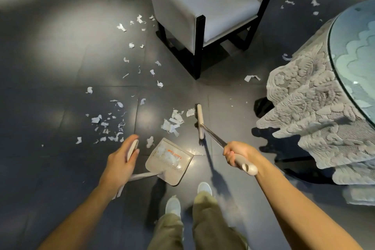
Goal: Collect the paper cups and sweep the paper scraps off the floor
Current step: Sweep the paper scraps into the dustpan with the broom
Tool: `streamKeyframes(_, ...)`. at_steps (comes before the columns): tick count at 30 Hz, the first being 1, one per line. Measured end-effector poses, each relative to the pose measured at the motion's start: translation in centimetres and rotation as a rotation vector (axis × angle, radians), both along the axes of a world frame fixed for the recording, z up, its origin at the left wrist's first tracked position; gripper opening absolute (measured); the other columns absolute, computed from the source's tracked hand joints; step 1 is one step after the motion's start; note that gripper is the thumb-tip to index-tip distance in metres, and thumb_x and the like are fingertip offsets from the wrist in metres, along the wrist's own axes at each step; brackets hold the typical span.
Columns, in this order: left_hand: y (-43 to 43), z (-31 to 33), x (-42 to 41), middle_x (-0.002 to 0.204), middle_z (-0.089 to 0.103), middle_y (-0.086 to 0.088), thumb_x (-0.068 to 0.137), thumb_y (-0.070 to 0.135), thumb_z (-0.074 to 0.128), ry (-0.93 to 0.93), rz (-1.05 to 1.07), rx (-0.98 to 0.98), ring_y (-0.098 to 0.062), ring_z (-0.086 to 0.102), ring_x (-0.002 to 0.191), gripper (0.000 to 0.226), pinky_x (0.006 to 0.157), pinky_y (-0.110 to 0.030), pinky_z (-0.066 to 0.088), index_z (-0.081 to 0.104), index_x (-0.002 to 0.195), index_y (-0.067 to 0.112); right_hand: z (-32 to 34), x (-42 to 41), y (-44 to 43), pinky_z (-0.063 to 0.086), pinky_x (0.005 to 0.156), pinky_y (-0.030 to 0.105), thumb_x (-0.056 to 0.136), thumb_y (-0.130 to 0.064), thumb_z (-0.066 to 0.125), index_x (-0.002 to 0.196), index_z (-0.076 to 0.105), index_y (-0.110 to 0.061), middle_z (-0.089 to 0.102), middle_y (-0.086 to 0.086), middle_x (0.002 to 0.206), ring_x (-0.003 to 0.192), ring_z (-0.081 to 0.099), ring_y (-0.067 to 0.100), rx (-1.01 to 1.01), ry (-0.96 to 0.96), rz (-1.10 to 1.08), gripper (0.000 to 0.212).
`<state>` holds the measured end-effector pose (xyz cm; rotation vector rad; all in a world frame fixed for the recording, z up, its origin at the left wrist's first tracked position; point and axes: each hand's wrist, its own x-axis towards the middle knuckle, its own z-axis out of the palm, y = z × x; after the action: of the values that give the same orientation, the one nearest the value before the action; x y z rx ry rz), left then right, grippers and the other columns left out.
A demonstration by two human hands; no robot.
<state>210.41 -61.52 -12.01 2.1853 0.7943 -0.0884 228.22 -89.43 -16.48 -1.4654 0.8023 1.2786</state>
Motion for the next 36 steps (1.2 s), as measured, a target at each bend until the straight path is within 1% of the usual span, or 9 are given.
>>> streamKeyframes(5, -0.1, -0.1, -0.9, 0.123, 0.058, -0.008, 0.096, 0.016, 0.051, -0.005, 0.037, -0.04, -0.027, 0.056, 0.109, 0.035, 0.085, -0.029, 0.04, 0.05, 0.128, 0.032, 1.0, -2.8, -0.1, 0.032, 0.032, 0.015, 0.085, 0.008, 0.036, 0.088, 0.051, -0.012, 0.039, 0.002, 0.041, 0.029, 0.034, 0.01, -0.09, -0.194, 0.139, 0.025)
streamKeyframes(10, -0.3, 0.2, -0.9, 0.105, 0.06, -0.003, 0.096, 0.017, 0.052, -0.017, 0.029, -0.025, -0.026, 0.059, 0.096, 0.033, 0.079, -0.028, 0.04, 0.052, 0.126, 0.031, 0.4, -7.3, -4.4, 0.04, 0.038, 0.022, 0.09, 0.001, 0.033, 0.124, 0.047, -0.024, 0.051, 0.007, 0.058, 0.04, 0.044, 0.016, -0.273, -0.458, 0.36, 0.045)
streamKeyframes(14, -0.1, -0.1, -0.6, 0.113, 0.061, -0.005, 0.095, 0.016, 0.053, -0.02, 0.018, -0.007, -0.022, 0.056, 0.099, 0.035, 0.083, -0.028, 0.039, 0.053, 0.127, 0.03, -0.7, -8.5, -7.0, 0.041, 0.037, 0.022, 0.086, 0.006, 0.035, 0.142, 0.033, -0.019, 0.049, 0.011, 0.059, 0.039, 0.044, 0.019, -0.343, -0.393, 0.327, 0.061)
streamKeyframes(16, -0.1, -0.1, -0.6, 0.11, 0.061, -0.004, 0.095, 0.015, 0.053, -0.022, 0.016, -0.001, -0.025, 0.057, 0.102, 0.035, 0.083, -0.028, 0.039, 0.053, 0.127, 0.03, -1.9, -8.9, -7.3, 0.04, 0.037, 0.022, 0.087, 0.006, 0.034, 0.138, 0.034, -0.015, 0.046, 0.009, 0.056, 0.038, 0.041, 0.018, -0.325, -0.318, 0.273, 0.056)
streamKeyframes(20, -0.4, -0.2, -0.6, 0.101, 0.058, -0.003, 0.095, 0.014, 0.052, -0.015, -0.006, 0.01, -0.022, 0.054, 0.091, 0.034, 0.08, -0.028, 0.04, 0.053, 0.126, 0.028, -3.6, -10.2, -6.5, 0.034, 0.036, 0.021, 0.085, 0.009, 0.034, 0.126, 0.042, -0.006, 0.038, 0.007, 0.059, 0.036, 0.035, 0.013, -0.172, -0.157, 0.173, 0.044)
streamKeyframes(26, 0.5, -0.6, -0.1, 0.096, 0.059, -0.006, 0.096, 0.017, 0.051, 0.0, -0.005, 0.028, -0.026, 0.055, 0.087, 0.033, 0.078, -0.03, 0.04, 0.052, 0.127, 0.029, -2.3, -10.9, -3.3, 0.04, 0.043, 0.022, 0.079, 0.001, 0.051, 0.131, 0.039, -0.014, 0.05, 0.007, 0.065, 0.045, 0.048, 0.01, 0.052, -0.135, 0.179, 0.056)
streamKeyframes(29, 0.8, -0.7, 0.2, 0.095, 0.059, -0.008, 0.096, 0.018, 0.05, 0.005, -0.007, 0.032, -0.027, 0.055, 0.085, 0.032, 0.077, -0.03, 0.04, 0.051, 0.127, 0.029, -2.1, -10.3, -2.0, 0.036, 0.043, 0.022, 0.079, 0.007, 0.045, 0.141, 0.036, -0.013, 0.046, -0.003, 0.062, 0.041, 0.043, 0.008, 0.039, -0.172, 0.222, 0.066)
streamKeyframes(32, 0.9, -0.7, 0.4, 0.097, 0.057, -0.006, 0.097, 0.019, 0.049, 0.01, -0.027, 0.035, -0.026, 0.053, 0.087, 0.032, 0.078, -0.032, 0.041, 0.049, 0.128, 0.029, -1.4, -10.0, -1.9, 0.035, 0.039, 0.02, 0.082, 0.01, 0.041, 0.15, 0.024, -0.018, 0.044, 0.002, 0.055, 0.041, 0.039, 0.009, -0.008, -0.209, 0.209, 0.076)
streamKeyframes(36, 0.9, -0.6, 0.5, 0.107, 0.057, -0.008, 0.097, 0.02, 0.048, 0.027, -0.044, 0.018, -0.027, 0.055, 0.095, 0.034, 0.081, -0.032, 0.043, 0.048, 0.13, 0.029, -0.4, -9.6, -3.1, 0.029, 0.032, 0.015, 0.082, 0.013, 0.037, 0.149, 0.027, -0.025, 0.037, 0.001, 0.046, 0.032, 0.033, 0.009, -0.031, -0.199, 0.071, 0.077)
